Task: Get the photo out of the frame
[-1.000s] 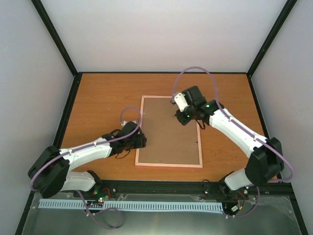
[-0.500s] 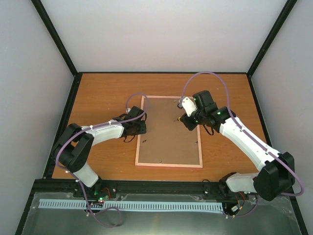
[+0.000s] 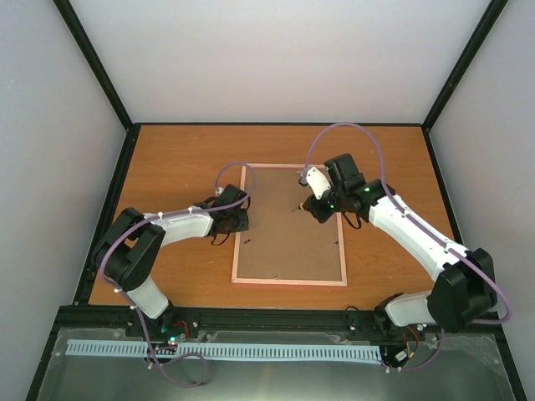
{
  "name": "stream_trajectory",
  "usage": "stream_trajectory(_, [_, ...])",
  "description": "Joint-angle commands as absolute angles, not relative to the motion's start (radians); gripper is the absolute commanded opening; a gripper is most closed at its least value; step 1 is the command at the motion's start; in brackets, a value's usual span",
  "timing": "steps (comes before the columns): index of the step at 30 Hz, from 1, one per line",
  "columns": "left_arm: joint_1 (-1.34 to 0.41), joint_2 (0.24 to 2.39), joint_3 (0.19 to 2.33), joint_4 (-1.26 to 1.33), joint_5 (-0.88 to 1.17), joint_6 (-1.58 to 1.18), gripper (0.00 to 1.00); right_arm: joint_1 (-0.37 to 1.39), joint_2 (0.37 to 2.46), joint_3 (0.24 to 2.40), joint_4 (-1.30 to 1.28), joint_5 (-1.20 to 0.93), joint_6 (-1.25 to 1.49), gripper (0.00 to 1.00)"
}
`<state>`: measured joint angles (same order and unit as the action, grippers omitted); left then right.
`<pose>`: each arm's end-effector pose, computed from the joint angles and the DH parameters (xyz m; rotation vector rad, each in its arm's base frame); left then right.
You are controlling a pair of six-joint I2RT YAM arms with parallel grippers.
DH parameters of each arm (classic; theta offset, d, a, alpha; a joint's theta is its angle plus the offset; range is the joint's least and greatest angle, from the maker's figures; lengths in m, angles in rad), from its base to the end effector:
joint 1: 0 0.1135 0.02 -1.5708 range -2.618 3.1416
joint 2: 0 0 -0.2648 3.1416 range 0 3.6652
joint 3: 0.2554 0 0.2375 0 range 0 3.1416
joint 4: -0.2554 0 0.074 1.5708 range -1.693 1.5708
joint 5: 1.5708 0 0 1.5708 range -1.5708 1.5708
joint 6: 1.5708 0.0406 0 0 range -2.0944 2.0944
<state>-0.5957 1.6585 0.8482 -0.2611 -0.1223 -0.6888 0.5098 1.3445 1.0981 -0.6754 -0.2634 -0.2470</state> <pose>0.2509 -0.1641 0.1518 -0.1650 2.6519 -0.2756 0.2274 0.1393 0.2835 -1.0262 2.2800 0.4381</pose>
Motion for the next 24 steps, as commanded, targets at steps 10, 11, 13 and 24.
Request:
stream_trajectory(10, [-0.594, 1.453, 0.59, -0.22, -0.047, -0.754, 0.02, 0.551, 1.571, 1.347, -0.679, -0.38, -0.262, 0.03])
stream_trajectory(11, [-0.594, 1.424, 0.57, -0.216, -0.043, -0.759, 0.02, 0.567, 1.595, 1.369, -0.677, -0.382, -0.262, 0.03])
stream_trajectory(13, [-0.594, 1.389, 0.535, -0.202, -0.034, -0.769, 0.01, 0.599, 1.649, 1.419, -0.678, -0.385, -0.262, 0.03])
stream_trajectory(24, [-0.594, 1.326, 0.466, -0.168, -0.006, -0.767, 0.01, 0.722, 1.988, 1.708, -0.733, -0.418, -0.239, 0.03])
